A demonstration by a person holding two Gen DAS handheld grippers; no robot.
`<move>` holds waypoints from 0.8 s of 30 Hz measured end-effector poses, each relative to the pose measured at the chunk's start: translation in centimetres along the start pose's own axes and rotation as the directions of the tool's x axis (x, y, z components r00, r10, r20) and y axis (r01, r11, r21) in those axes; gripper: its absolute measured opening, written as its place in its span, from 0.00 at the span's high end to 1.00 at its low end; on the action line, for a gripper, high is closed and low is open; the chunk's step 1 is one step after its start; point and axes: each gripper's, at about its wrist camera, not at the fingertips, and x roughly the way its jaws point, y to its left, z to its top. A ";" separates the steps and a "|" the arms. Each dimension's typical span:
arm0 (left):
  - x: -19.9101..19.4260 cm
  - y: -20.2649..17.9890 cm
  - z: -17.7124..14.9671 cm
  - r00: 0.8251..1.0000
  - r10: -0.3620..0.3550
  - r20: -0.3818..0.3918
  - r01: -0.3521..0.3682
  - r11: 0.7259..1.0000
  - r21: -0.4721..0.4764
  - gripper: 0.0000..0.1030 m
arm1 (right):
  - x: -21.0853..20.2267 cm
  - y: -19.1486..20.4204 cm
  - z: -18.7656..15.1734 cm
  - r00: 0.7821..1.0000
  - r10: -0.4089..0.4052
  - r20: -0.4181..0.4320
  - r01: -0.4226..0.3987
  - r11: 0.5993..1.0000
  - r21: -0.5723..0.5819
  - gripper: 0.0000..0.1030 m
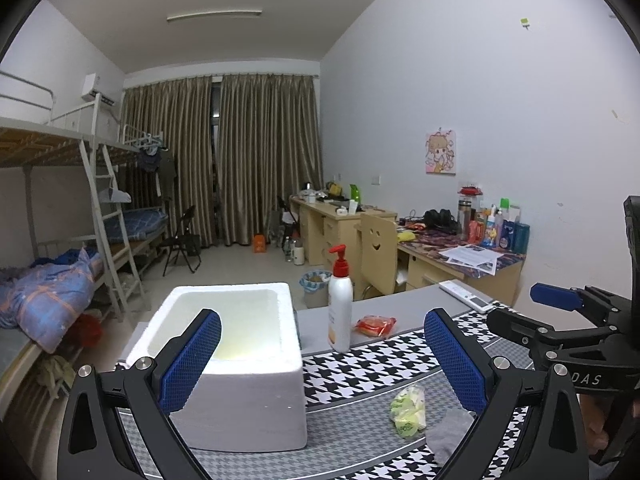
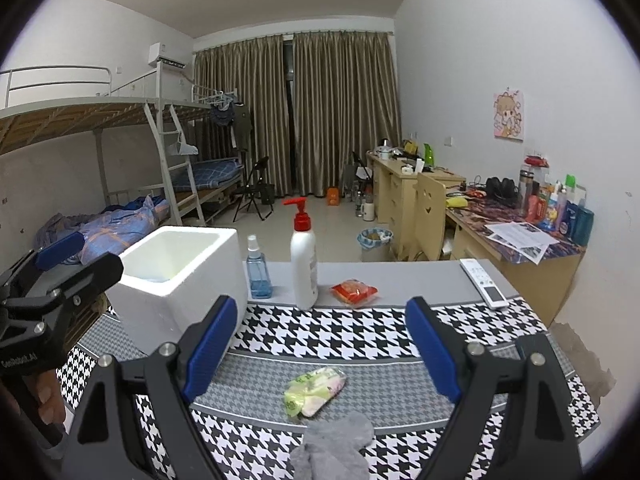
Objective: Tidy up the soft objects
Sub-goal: 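Move the left gripper toward the green tissue packet while the right gripper approaches the grey sock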
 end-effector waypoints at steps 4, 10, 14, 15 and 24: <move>0.3 -0.7 -0.5 1.000 -0.022 -0.006 0.022 1.000 0.000 0.01 | -0.1 -0.6 -0.5 1.000 -0.002 -0.004 0.002 1.000 0.007 0.14; 1.3 -1.5 -1.5 0.998 -0.046 -0.039 0.046 0.999 0.009 0.01 | -0.1 -1.5 -1.5 1.000 -0.005 -0.009 0.005 1.000 0.017 0.14; 1.9 -2.0 -2.0 0.997 -0.057 -0.055 0.058 0.998 0.013 0.01 | 0.0 -1.9 -2.2 1.000 -0.013 -0.011 0.013 1.000 0.019 0.14; 2.1 -2.0 -2.2 0.996 -0.061 -0.060 0.062 0.998 0.008 0.01 | 0.0 -2.0 -2.3 1.000 -0.012 -0.013 0.013 1.000 0.021 0.14; 3.2 -2.6 -3.4 0.992 -0.076 -0.102 0.077 0.997 0.004 0.01 | 0.4 -3.0 -3.5 0.999 -0.013 -0.035 0.014 0.999 0.047 0.14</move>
